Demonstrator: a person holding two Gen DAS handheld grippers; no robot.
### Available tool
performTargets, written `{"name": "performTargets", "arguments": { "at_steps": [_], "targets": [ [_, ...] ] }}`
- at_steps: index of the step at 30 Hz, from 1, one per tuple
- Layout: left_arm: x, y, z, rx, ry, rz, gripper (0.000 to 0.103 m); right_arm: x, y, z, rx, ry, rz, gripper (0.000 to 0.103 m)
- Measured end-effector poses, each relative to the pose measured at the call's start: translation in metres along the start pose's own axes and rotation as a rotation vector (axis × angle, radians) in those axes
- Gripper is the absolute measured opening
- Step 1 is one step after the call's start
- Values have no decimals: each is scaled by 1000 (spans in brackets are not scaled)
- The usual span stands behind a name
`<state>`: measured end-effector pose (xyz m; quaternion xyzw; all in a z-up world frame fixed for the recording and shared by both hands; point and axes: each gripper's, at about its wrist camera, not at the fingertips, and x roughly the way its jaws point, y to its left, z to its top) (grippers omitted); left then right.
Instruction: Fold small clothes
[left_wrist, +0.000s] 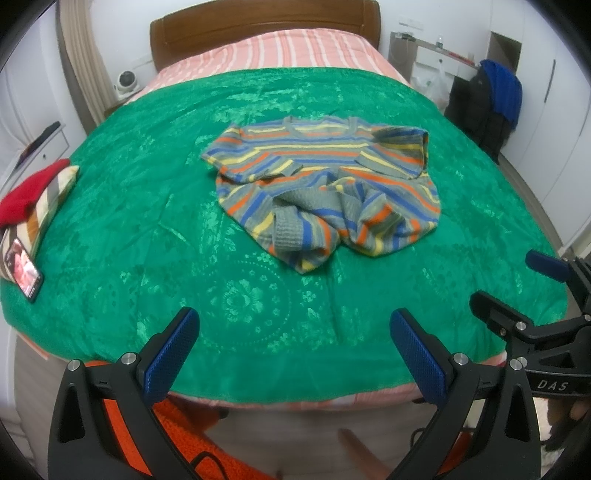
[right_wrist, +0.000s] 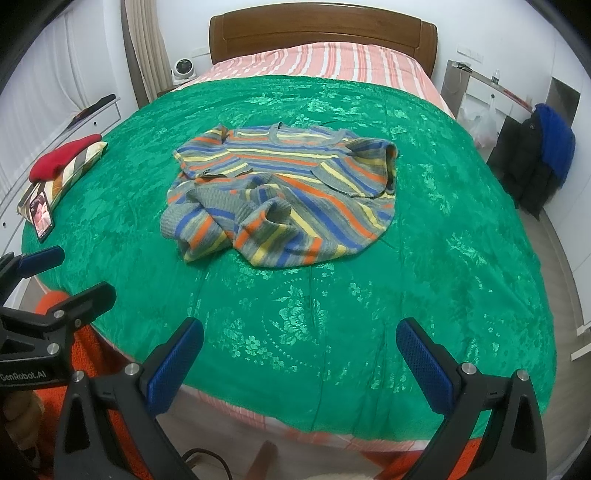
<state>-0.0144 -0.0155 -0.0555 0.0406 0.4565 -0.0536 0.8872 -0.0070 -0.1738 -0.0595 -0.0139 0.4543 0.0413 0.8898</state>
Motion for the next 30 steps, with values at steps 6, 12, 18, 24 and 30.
{"name": "performTargets", "arguments": {
  "at_steps": [6, 12, 18, 24, 30],
  "targets": [
    [0, 0, 0, -1, 1, 0, 103, 1, 0, -1, 3, 5, 2, 103],
    [0, 0, 0, 0, 1, 0, 103, 2, -1, -1, 3, 5, 3, 103],
    [0, 0, 0, -1, 1, 0, 103, 1, -1, -1, 4, 7, 4, 103],
    [5, 17, 1, -11, -11, -17, 103, 2, -9, 0, 19, -20, 31, 103],
    [51, 86, 3, -222, 112, -171, 102, 16, -79, -6, 233, -35, -7, 103]
  ]
}}
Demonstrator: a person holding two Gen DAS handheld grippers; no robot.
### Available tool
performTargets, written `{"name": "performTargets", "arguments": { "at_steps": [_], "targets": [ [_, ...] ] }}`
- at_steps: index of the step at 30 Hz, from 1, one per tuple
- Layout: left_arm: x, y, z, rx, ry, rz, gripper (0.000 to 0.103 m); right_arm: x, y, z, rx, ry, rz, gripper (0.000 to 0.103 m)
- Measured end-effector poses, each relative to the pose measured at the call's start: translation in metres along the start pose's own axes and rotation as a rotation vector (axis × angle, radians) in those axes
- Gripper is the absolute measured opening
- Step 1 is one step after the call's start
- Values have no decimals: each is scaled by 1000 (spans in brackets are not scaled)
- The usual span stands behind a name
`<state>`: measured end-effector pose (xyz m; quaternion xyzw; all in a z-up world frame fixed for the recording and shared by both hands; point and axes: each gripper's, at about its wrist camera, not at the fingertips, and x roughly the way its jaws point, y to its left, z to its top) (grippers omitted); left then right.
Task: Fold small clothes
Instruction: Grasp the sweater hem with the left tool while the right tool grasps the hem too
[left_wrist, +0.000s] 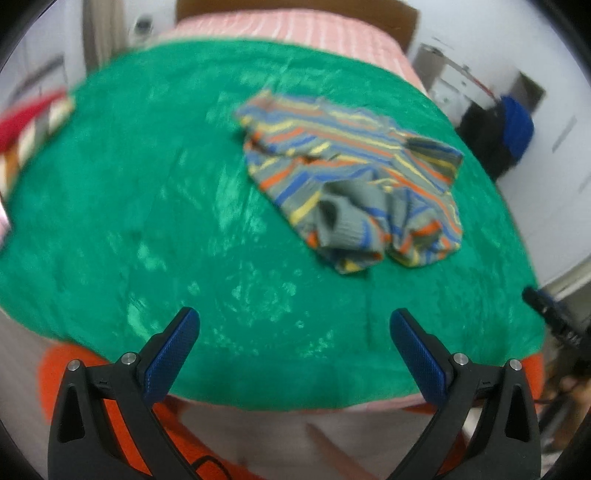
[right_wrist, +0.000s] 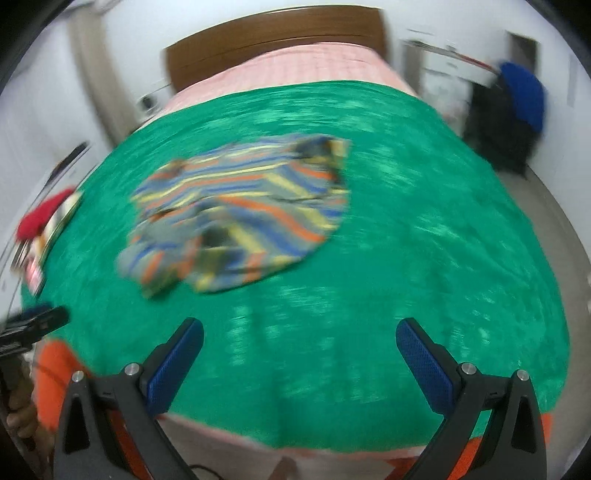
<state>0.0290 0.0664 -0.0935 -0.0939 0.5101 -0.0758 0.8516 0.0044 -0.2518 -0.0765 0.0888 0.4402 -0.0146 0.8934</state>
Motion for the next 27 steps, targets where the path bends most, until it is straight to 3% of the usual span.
{"name": "performTargets", "arguments": {
  "at_steps": [4, 7, 9, 12, 13, 14, 15, 16, 20, 22, 24, 27],
  "targets": [
    [36, -1, 19, -13, 53, -69, 102, 37, -21, 4, 85, 94, 74, 103],
    [55, -32, 29, 117, 18, -67, 96, 60, 6, 18, -37, 111, 221, 102],
    [73, -53, 36, 242, -4, -33, 78, 71, 35, 31, -173, 65, 267, 98],
    [99, -61, 45, 292, -5, 24, 35, 99, 73, 48, -348, 38, 298, 81],
    [102, -59, 47, 280, -4, 15, 7, 108, 84, 51, -394, 48, 318, 73],
    [99, -54, 48, 256, -2, -15, 5, 120, 95, 53, -432, 68, 364, 63],
    [91, -50, 48, 241, -10, -46, 5, 126, 100, 54, -442, 84, 392, 28],
    [77, -45, 44, 240, -27, -83, 5, 129, 103, 54, -446, 96, 405, 7],
    [12, -30, 17, 315, -65, -142, 4, 80, 83, 40, -469, 37, 468, 7],
    [-14, -24, -7, 372, -63, -130, 5, 42, 59, 22, -492, 19, 470, 7],
    [-25, -18, -35, 416, -9, -97, 9, 20, 34, 1, -513, 28, 409, 8],
    [-20, -9, -64, 450, 89, -52, 30, 19, 1, -35, -508, 109, 260, 10]
  ]
}}
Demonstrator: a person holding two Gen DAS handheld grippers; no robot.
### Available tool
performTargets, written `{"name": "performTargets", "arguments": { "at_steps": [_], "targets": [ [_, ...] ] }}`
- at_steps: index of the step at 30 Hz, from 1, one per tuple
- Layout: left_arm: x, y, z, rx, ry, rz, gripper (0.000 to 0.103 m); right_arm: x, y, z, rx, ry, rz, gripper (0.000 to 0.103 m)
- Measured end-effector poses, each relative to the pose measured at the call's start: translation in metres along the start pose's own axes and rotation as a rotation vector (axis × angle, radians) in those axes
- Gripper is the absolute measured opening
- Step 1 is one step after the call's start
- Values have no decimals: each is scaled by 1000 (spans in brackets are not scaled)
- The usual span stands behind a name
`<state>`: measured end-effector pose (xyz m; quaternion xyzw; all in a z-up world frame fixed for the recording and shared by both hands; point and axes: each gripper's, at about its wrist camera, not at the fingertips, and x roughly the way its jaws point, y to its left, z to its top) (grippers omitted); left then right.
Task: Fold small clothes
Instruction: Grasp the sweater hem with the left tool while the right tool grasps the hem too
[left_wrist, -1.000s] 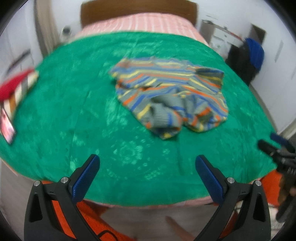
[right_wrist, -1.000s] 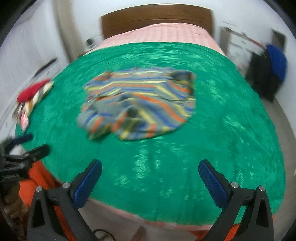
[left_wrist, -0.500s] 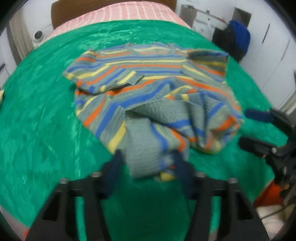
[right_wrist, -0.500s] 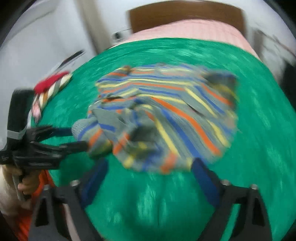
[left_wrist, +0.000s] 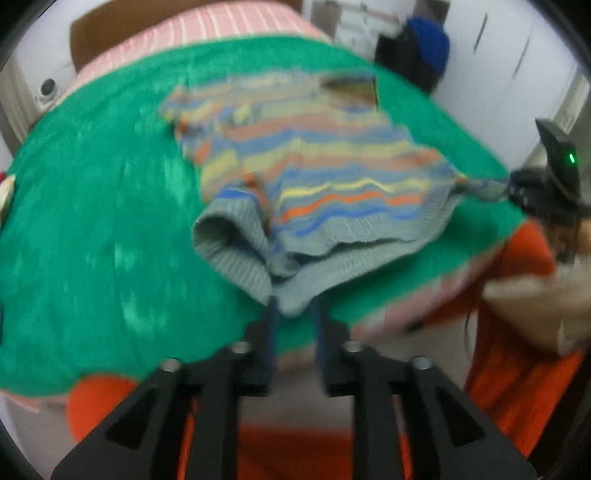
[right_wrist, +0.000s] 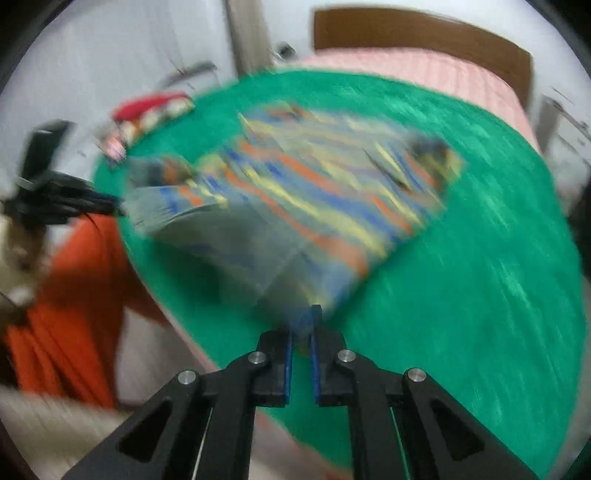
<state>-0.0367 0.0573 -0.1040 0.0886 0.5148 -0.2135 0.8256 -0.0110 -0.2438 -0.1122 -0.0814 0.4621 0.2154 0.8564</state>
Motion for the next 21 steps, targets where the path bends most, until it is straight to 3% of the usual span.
{"name": "performTargets", "arguments": {
  "at_steps": [2, 4, 7, 10, 12, 13, 15, 16, 17, 18, 19, 21],
  "targets": [
    [2, 5, -10, -1, 19, 46, 34, 11, -14, -28, 66, 99, -52, 20],
    [1, 20, -7, -71, 9, 41, 41, 15, -30, -46, 152, 135, -64, 28],
    [-3, 48, 6, -233, -78, -15, 65, 7, -47, -50, 270, 100, -49, 39],
    [14, 47, 31, -264, -99, -49, 66, 2, -53, -43, 388, 6, 59, 58],
    [35, 33, 47, -218, -84, -27, 66, 12, -51, -35, 432, -11, 150, 58],
    [51, 28, 53, -199, -59, -2, 60, 19, -47, -34, 447, -2, 184, 58],
    [79, 25, 58, -195, 15, 20, 20, 42, -39, -35, 469, 53, 225, 58],
    [89, 28, 56, -217, 54, 13, 6, 55, -32, -34, 464, 85, 242, 57],
    [91, 31, 53, -237, 54, 4, 5, 64, -27, -34, 451, 107, 253, 53],
    [84, 35, 49, -258, 38, -14, 5, 74, -18, -34, 414, 140, 246, 23],
    [74, 36, 45, -262, 29, -30, 5, 74, -13, -35, 387, 157, 218, 5],
    [42, 35, 33, -240, 0, -29, 5, 62, -14, -36, 406, 145, 216, 5]
  ]
}}
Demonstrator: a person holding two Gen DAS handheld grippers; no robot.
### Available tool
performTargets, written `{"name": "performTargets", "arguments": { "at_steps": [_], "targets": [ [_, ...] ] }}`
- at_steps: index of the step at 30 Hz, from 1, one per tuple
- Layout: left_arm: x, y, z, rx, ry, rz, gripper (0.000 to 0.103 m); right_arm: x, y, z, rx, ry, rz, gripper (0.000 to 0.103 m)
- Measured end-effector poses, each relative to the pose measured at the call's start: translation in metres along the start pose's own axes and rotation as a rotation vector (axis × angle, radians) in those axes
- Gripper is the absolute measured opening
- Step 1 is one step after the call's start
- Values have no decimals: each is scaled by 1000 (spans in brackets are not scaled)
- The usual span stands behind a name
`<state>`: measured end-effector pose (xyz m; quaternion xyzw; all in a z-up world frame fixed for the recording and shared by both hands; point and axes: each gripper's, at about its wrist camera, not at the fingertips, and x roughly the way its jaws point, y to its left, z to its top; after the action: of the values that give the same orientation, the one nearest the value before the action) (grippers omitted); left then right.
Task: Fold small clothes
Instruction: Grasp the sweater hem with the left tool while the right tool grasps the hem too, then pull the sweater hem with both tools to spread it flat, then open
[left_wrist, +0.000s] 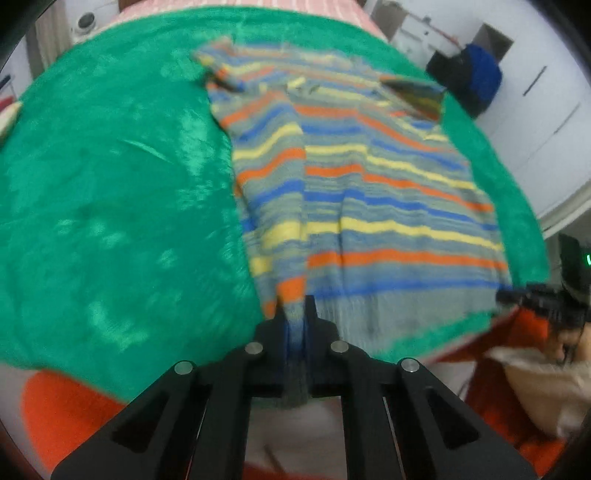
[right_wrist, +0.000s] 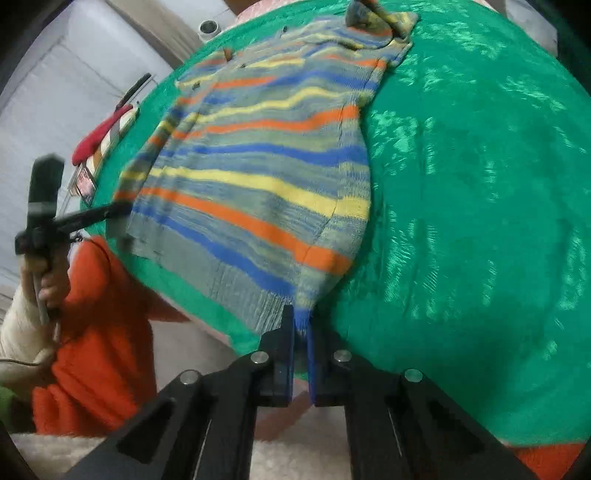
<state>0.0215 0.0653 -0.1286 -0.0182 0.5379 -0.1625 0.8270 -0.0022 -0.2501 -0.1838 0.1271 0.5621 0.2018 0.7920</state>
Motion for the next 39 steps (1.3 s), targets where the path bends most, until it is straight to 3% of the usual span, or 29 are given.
{"name": "performTargets", "arguments": {
  "at_steps": [3, 6, 7, 9, 10, 11, 13, 15, 16, 18, 19, 20, 21, 24, 27, 29, 34, 39],
  "targets": [
    [-30, 2, -23, 79, 15, 97, 5, -37, -9, -5, 36, -56, 29, 5],
    [-17, 16, -39, 85, 104, 160, 6, -41, -13, -5, 38, -39, -18, 5],
    [-11, 24, -41, 68, 111, 169, 10, -35, -14, -5, 34, -33, -29, 6],
    [-8, 40, -40, -2, 103, 139, 30, -17, -14, -2, 35, -20, -46, 8],
    [-10, 45, -37, -41, 77, 105, 50, -13, -16, -2, 44, -15, -44, 10],
    [-12, 48, -34, -66, 52, 83, 62, -10, -21, -3, 59, -10, -46, 14],
    [-9, 48, -28, -84, 24, 51, 66, -5, -23, -4, 92, -4, -29, 35],
    [7, 40, -22, -61, 54, 66, 65, -9, -27, -7, 120, -14, 10, 49],
    [17, 36, -21, -48, 72, 82, 62, -12, -28, -10, 125, -23, 22, 49],
    [40, 24, -17, -25, 127, 93, 44, -13, -30, -13, 116, -25, 48, 48],
    [48, 20, -16, -19, 148, 90, 17, -7, -27, -11, 108, -15, 65, 34],
    [56, 16, -14, -12, 159, 93, 5, -3, -27, -11, 102, 1, 64, 16],
    [57, 14, -13, -4, 161, 105, 5, 2, -26, -11, 96, 17, 44, 5],
    [34, 19, -11, -3, 141, 75, 3, -16, -24, -11, 105, 2, 34, 5],
    [5, 31, -15, 24, 120, 103, 0, -57, -22, -14, 93, -28, 47, 4],
    [6, 34, -18, 34, 139, 114, 0, -63, -24, -16, 106, -16, 31, 4],
    [44, 29, -23, 70, 201, 198, 0, 3, -34, -19, 141, 119, -43, 4],
    [62, 25, -14, 58, 205, 255, 1, 24, -42, -15, 189, 126, -58, 4]
  ]
}}
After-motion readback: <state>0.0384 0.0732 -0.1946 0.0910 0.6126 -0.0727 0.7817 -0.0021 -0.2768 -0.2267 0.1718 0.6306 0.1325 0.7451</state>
